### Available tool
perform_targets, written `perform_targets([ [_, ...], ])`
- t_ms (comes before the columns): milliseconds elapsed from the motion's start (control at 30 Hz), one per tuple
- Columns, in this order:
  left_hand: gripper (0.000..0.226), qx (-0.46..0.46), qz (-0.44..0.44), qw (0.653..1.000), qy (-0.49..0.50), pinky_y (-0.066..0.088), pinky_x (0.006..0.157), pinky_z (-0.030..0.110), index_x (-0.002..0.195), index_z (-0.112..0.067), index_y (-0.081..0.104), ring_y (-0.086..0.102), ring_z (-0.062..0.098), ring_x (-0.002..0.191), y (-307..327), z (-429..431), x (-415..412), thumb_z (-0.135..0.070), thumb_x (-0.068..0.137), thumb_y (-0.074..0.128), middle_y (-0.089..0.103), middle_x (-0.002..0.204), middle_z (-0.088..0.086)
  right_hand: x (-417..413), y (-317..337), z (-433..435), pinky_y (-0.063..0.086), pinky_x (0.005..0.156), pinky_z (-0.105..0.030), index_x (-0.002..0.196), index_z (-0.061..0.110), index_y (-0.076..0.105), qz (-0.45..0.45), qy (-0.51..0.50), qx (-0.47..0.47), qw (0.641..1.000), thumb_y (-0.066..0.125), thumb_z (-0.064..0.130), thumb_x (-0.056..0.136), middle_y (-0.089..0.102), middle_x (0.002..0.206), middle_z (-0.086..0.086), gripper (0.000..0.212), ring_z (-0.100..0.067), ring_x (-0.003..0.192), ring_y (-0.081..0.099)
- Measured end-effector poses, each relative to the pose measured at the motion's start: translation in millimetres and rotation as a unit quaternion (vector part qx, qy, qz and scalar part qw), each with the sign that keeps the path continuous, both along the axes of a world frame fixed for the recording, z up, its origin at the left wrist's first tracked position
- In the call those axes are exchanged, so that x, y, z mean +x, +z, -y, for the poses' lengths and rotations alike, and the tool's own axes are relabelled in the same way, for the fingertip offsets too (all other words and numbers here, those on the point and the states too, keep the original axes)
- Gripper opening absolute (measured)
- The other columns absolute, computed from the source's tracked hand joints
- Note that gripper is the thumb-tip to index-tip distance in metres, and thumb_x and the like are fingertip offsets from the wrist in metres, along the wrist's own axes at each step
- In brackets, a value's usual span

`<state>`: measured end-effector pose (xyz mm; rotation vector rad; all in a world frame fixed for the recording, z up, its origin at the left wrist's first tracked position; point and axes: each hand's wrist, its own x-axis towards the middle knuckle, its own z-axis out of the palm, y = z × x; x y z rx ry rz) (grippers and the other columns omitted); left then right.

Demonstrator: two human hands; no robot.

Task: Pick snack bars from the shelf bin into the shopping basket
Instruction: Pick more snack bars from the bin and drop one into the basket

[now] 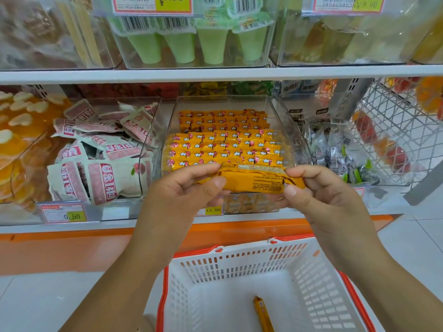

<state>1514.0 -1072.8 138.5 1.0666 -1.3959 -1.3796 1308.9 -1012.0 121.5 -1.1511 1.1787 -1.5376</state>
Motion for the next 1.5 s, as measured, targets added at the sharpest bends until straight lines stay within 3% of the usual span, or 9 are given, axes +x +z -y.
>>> perform_targets([
  [367, 0.026, 0.042, -0.040, 0.998, -0.015, 0.060, 0.076, 0.025, 0.104, -0.017, 0.073, 0.075, 0.023, 0.088, -7, 6, 5, -0.015, 0.080, 0.063, 0.077, 0.091, 0.008, 0, -1, 6, 0.059, 0.071, -0.029, 0.098, 0.008, 0.066, 0.073, -0.011, 0.028, 0.997, 0.072, 0.026, 0.063, 0.074, 0.092, -0.018, 0.040, -0.032, 0.082, 0.073],
  [533, 0.028, 0.029, -0.024, 0.999, -0.020, 0.060, 0.076, 0.025, 0.104, -0.023, 0.071, 0.075, 0.021, 0.087, -5, 6, 6, -0.027, 0.077, 0.063, 0.077, 0.088, 0.005, -3, -2, 6, 0.058, 0.074, -0.028, 0.099, 0.018, 0.071, 0.070, 0.035, 0.031, 0.996, 0.079, 0.028, 0.063, 0.074, 0.096, -0.017, 0.038, -0.033, 0.090, 0.073],
  [700, 0.036, -0.007, 0.047, 0.997, -0.055, 0.060, 0.071, 0.024, 0.114, -0.034, 0.065, 0.075, 0.015, 0.078, -4, 0, 5, -0.040, 0.082, 0.051, 0.076, 0.078, 0.003, -3, -2, 4, 0.058, 0.074, -0.032, 0.086, 0.026, 0.070, 0.010, 0.012, 0.031, 0.999, 0.080, 0.049, 0.066, 0.074, 0.093, -0.008, 0.032, -0.034, 0.092, 0.072],
  [833, 0.041, -0.011, 0.105, 0.992, -0.074, 0.060, 0.066, 0.026, 0.116, -0.034, 0.064, 0.074, 0.013, 0.077, -12, 2, 2, -0.042, 0.076, 0.063, 0.073, 0.076, -0.006, 1, -1, 7, 0.058, 0.067, -0.029, 0.063, 0.031, 0.066, 0.069, 0.003, 0.052, 0.996, 0.071, 0.035, 0.066, 0.069, 0.071, -0.005, 0.007, -0.035, 0.086, 0.074],
  [900, 0.033, -0.013, 0.134, 0.989, -0.058, 0.058, 0.062, 0.022, 0.115, -0.034, 0.066, 0.073, 0.009, 0.078, -15, 4, 2, -0.035, 0.082, 0.069, 0.071, 0.077, -0.009, 2, -3, 7, 0.059, 0.063, -0.028, 0.069, 0.024, 0.066, 0.100, 0.009, 0.063, 0.993, 0.071, 0.032, 0.065, 0.068, 0.074, -0.014, 0.010, -0.037, 0.084, 0.073],
  [1000, 0.023, -0.020, 0.162, 0.986, -0.028, 0.053, 0.059, 0.013, 0.105, -0.041, 0.067, 0.070, 0.004, 0.075, -19, 9, 2, -0.032, 0.084, 0.071, 0.071, 0.085, -0.011, 4, -6, 10, 0.059, 0.064, -0.029, 0.101, 0.006, 0.059, 0.107, 0.006, 0.078, 0.991, 0.074, 0.032, 0.064, 0.070, 0.094, -0.022, 0.048, -0.037, 0.086, 0.073],
  [1100, 0.022, -0.036, 0.173, 0.984, -0.023, 0.050, 0.063, 0.010, 0.102, -0.045, 0.067, 0.065, -0.003, 0.074, -21, 12, 2, -0.037, 0.082, 0.072, 0.070, 0.083, -0.020, 9, -8, 16, 0.058, 0.069, -0.030, 0.118, 0.001, 0.053, 0.071, -0.017, 0.069, 0.995, 0.087, 0.040, 0.059, 0.069, 0.102, -0.024, 0.079, -0.038, 0.087, 0.073],
  [1300, 0.033, -0.136, 0.229, 0.958, 0.109, 0.048, 0.079, 0.016, 0.118, -0.041, 0.066, 0.058, -0.005, 0.094, -24, 44, 19, -0.038, 0.084, 0.068, 0.062, 0.099, -0.023, 16, 16, 67, 0.058, 0.075, -0.027, 0.106, 0.015, 0.061, -0.087, -0.041, 0.048, 0.994, 0.066, 0.020, 0.083, 0.076, 0.097, 0.001, 0.025, -0.018, 0.088, 0.073],
  [1500, 0.044, -0.197, 0.304, 0.909, 0.205, 0.044, 0.095, 0.026, 0.130, -0.032, 0.061, 0.055, 0.006, 0.110, -35, 78, 49, -0.045, 0.088, 0.064, 0.063, 0.118, -0.012, 47, 21, 169, 0.046, 0.069, -0.008, 0.094, 0.029, 0.056, -0.291, -0.096, 0.003, 0.952, 0.069, 0.027, 0.089, 0.066, 0.087, 0.015, 0.014, 0.001, 0.082, 0.063],
])
